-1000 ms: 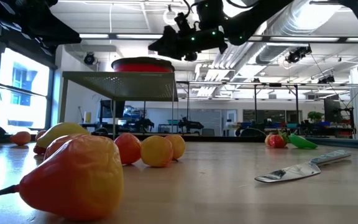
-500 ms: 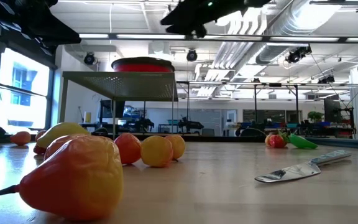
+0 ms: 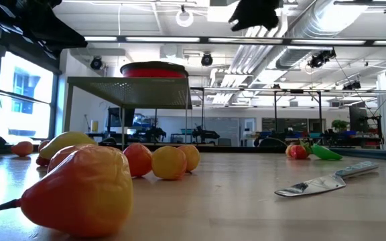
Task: Pick & Place Fruit
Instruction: Put the green half pear into the red strainer on the shelf
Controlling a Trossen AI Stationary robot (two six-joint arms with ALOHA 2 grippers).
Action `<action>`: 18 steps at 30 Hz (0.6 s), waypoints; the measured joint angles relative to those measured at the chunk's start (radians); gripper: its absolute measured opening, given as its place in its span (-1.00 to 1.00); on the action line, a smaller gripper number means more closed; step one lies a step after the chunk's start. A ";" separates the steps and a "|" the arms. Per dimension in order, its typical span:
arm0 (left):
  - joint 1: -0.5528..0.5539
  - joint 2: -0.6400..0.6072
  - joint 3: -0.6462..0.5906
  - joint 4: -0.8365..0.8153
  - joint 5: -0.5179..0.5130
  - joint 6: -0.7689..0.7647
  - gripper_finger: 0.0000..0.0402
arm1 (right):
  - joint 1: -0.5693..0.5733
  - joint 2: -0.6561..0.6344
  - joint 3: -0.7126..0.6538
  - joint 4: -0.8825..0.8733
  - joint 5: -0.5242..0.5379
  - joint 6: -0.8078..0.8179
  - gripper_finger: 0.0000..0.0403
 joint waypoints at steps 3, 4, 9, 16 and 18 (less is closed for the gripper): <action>0.000 0.000 0.000 0.000 0.000 -0.008 -0.66 | 0.036 -0.060 -0.107 0.004 0.101 0.109 -0.33; 0.000 0.000 0.000 0.001 0.000 -0.009 -0.66 | 0.047 -0.078 -0.140 0.004 0.134 0.153 -0.36; 0.000 0.000 0.000 0.003 0.000 -0.012 -0.66 | 0.063 -0.148 -0.284 -0.018 0.266 0.401 -0.44; 0.000 0.000 0.000 0.011 0.000 -0.012 -0.66 | 0.062 -0.157 -0.437 -0.021 0.394 0.503 -0.45; 0.000 0.000 0.000 0.011 0.000 -0.012 -0.66 | 0.062 -0.148 -0.464 -0.023 0.389 0.531 -0.45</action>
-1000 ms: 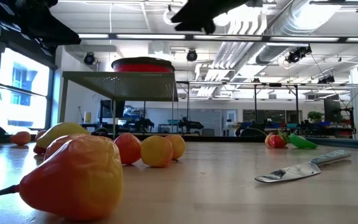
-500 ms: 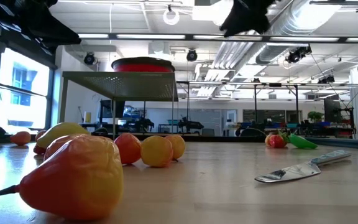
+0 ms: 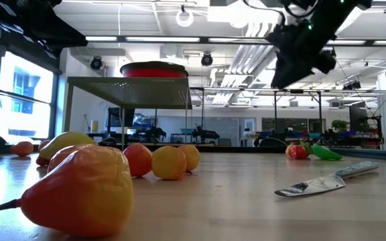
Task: Pick & Place Fruit
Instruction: Put the green half pear into the red strainer on the shelf
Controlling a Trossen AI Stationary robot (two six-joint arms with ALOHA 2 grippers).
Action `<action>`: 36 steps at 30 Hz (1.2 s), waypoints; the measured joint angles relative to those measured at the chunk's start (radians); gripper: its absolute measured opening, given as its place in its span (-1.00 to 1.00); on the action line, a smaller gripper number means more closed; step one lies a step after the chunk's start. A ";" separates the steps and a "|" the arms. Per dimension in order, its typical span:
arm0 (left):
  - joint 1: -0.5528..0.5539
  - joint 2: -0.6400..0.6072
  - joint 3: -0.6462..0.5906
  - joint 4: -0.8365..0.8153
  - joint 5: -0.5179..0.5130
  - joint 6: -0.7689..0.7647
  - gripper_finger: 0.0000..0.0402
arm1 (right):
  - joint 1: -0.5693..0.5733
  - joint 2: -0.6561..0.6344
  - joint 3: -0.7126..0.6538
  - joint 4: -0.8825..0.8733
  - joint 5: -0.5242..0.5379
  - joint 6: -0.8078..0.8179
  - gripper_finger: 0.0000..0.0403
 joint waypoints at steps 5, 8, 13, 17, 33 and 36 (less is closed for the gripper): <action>0.000 0.000 0.000 -0.001 0.000 0.000 -0.66 | 0.000 0.001 -0.012 -0.128 -0.001 0.127 -0.46; 0.000 0.000 0.000 -0.001 0.000 0.000 -0.66 | -0.001 0.002 -0.013 -0.246 -0.003 0.188 -0.46; 0.000 0.000 0.000 -0.001 0.000 0.002 -0.66 | -0.080 0.002 -0.013 -0.347 -0.086 0.221 -0.46; 0.000 0.000 0.000 -0.001 0.000 0.003 -0.66 | -0.187 0.002 -0.013 -0.341 -0.237 0.094 -0.46; 0.000 0.000 0.000 0.000 0.000 0.003 -0.66 | -0.393 0.157 -0.013 -0.346 -0.422 -0.452 -0.37; 0.000 0.000 0.000 0.000 -0.006 0.003 -0.66 | -0.393 0.204 -0.013 -0.346 -0.419 -0.480 -0.18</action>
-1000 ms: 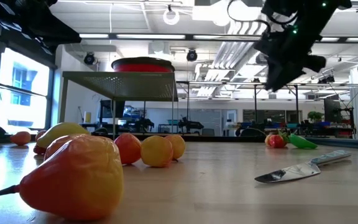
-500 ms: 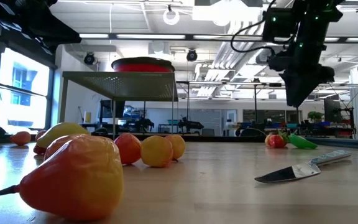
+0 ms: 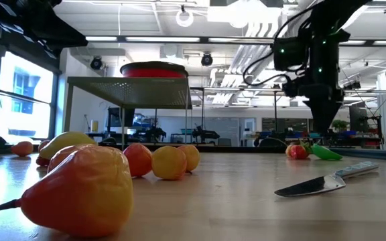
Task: Pick & Place Fruit
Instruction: Put the green half pear into the red strainer on the shelf
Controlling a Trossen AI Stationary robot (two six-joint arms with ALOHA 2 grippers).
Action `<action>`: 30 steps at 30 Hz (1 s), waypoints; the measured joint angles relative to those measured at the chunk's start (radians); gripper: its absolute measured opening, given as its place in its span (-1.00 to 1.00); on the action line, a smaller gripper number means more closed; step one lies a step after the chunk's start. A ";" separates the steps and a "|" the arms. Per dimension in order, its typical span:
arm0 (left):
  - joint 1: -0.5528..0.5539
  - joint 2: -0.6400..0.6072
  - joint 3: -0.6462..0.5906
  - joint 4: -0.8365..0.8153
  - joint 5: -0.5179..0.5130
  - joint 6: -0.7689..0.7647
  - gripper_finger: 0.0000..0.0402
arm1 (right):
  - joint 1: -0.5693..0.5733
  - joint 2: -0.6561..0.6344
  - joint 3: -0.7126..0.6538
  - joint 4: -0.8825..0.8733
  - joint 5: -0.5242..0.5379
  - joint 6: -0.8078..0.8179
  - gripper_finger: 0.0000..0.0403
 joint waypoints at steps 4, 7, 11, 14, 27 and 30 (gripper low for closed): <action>0.000 0.000 0.000 0.000 -0.003 0.000 -0.66 | 0.000 0.053 0.000 -0.002 -0.012 -0.021 0.13; 0.000 0.000 0.000 0.001 -0.003 0.000 -0.66 | 0.000 0.082 0.000 -0.002 -0.022 -0.082 0.34; 0.000 0.000 0.000 0.001 -0.004 0.000 -0.66 | -0.001 0.116 0.000 0.012 0.032 -0.131 0.53; 0.000 0.000 0.000 0.002 -0.006 0.000 -0.66 | -0.002 0.128 0.000 0.015 0.061 -0.166 0.62; 0.000 0.000 0.000 0.002 -0.006 -0.004 -0.66 | -0.089 0.129 0.000 0.083 -0.033 -0.267 0.64; 0.000 0.000 0.000 0.002 -0.006 -0.004 -0.66 | -0.103 0.129 0.000 0.085 -0.069 -0.269 0.64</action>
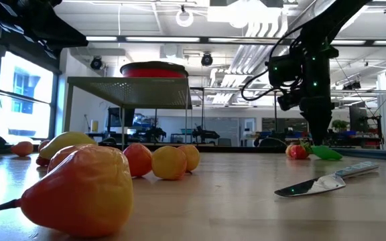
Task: Pick & Place Fruit
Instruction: Put the green half pear into the red strainer on the shelf
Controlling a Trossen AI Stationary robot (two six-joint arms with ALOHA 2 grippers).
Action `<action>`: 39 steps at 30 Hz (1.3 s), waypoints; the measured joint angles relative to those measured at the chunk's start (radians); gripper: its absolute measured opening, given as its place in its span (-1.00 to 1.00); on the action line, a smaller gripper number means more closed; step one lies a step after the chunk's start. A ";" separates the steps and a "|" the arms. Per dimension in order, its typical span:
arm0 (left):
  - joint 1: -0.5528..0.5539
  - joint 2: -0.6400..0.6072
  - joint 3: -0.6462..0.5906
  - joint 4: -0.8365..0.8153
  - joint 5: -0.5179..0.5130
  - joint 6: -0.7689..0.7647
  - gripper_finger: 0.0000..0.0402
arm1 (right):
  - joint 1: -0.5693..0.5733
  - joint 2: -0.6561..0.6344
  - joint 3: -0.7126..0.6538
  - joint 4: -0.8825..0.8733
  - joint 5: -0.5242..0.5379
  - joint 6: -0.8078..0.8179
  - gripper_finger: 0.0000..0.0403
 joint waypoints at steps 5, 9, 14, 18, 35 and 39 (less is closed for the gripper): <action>0.000 0.000 0.000 0.000 0.000 0.000 -0.66 | -0.009 0.000 0.000 0.001 -0.036 -0.002 0.64; 0.000 0.000 0.000 0.000 0.000 0.000 -0.66 | -0.009 0.000 0.000 0.001 -0.036 -0.002 0.64; 0.000 0.000 0.000 -0.001 0.000 -0.001 -0.66 | -0.008 0.000 -0.038 0.018 -0.039 -0.001 0.64; 0.000 0.000 0.000 -0.005 0.000 -0.001 -0.66 | -0.008 0.000 -0.091 0.030 -0.026 0.011 0.64; 0.000 0.000 0.000 -0.005 0.000 -0.005 -0.66 | -0.008 0.000 -0.107 0.122 -0.030 0.006 0.64; 0.000 0.000 0.000 -0.005 0.000 -0.005 -0.66 | -0.008 0.000 -0.107 0.125 -0.030 0.006 0.64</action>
